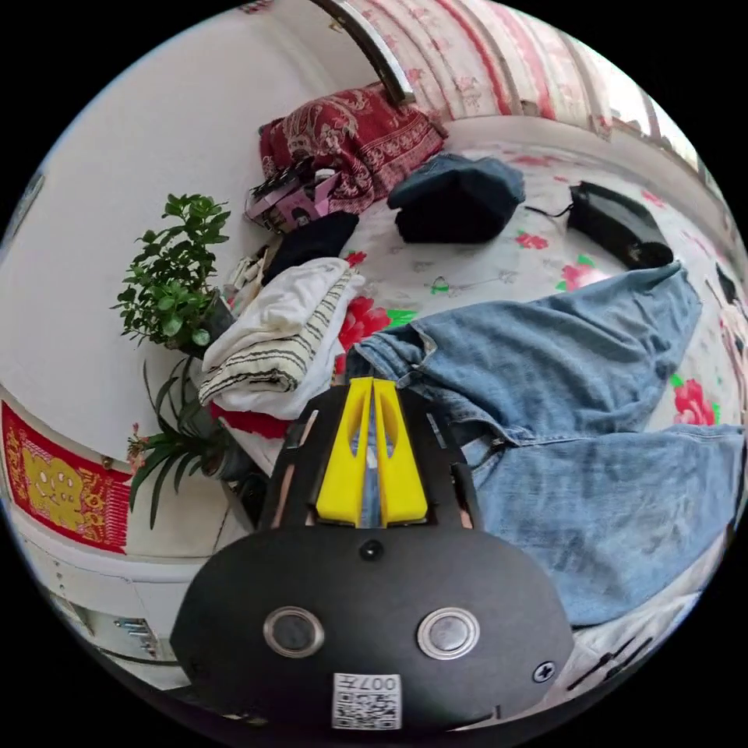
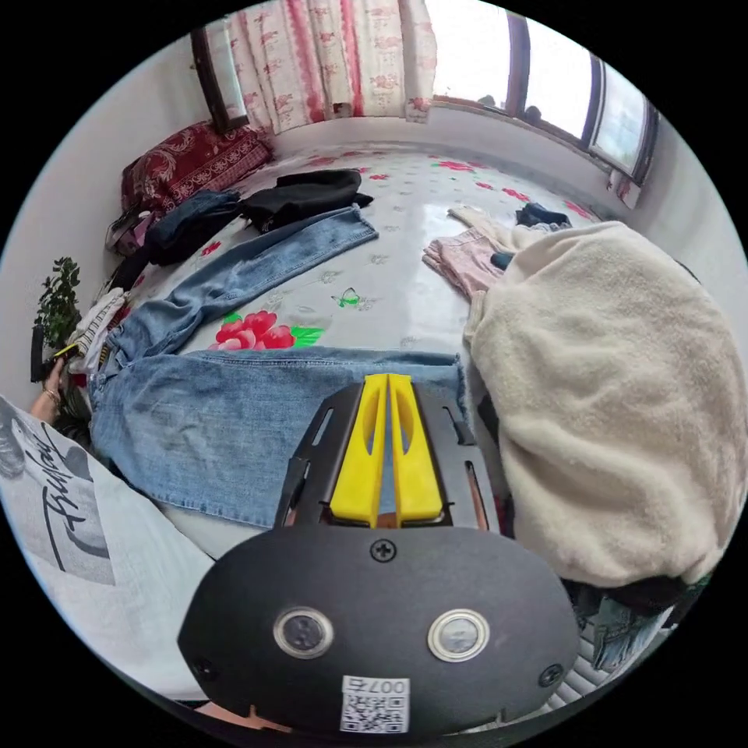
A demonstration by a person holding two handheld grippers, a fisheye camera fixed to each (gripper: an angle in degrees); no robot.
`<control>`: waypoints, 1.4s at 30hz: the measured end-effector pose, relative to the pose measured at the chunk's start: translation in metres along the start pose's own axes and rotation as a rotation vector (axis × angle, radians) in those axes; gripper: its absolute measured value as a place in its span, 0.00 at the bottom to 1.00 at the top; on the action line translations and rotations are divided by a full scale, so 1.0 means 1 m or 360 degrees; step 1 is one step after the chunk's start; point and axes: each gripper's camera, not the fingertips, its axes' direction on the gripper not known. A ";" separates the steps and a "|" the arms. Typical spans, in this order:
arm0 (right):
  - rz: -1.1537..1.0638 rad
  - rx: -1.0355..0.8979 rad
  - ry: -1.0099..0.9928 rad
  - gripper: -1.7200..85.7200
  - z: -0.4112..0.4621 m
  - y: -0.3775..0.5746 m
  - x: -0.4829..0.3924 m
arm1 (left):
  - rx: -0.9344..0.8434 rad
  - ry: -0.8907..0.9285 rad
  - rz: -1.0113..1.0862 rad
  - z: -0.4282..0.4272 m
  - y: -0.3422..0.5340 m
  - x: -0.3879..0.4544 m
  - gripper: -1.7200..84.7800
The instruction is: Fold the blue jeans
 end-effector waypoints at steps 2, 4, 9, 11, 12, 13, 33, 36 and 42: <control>-0.0061 0.0023 -0.0072 0.02 0.012 -0.012 0.012 | 0.0030 0.0086 0.0060 -0.016 0.023 0.031 0.01; -0.0140 0.0040 -0.0197 0.02 0.030 -0.022 0.033 | 0.0008 0.0205 0.0133 -0.028 0.043 0.079 0.01; -0.0223 -0.0018 -0.0420 0.02 0.064 -0.019 0.083 | -0.0082 0.0537 0.0536 -0.049 0.067 0.290 0.01; -0.0234 -0.0020 -0.0439 0.02 0.071 -0.010 0.098 | -0.0079 0.0722 0.0727 -0.057 0.058 0.372 0.01; -0.0219 -0.0031 -0.0460 0.02 0.074 -0.005 0.107 | -0.0045 0.0834 0.0850 -0.065 0.051 0.428 0.01; -0.0205 -0.0029 -0.0502 0.02 0.073 -0.002 0.112 | -0.0027 0.0886 0.0918 -0.068 0.048 0.455 0.01; -0.0352 -0.0035 -0.0032 0.02 0.085 0.019 0.299 | 0.0102 0.1238 0.1957 -0.043 -0.006 0.958 0.01; -0.0351 -0.0065 -0.0002 0.02 0.101 0.006 0.328 | 0.0139 0.1245 0.1948 -0.039 -0.020 0.980 0.01; -0.0365 -0.0114 0.0078 0.02 0.115 0.004 0.300 | 0.0148 0.1200 0.1780 -0.028 -0.018 0.855 0.01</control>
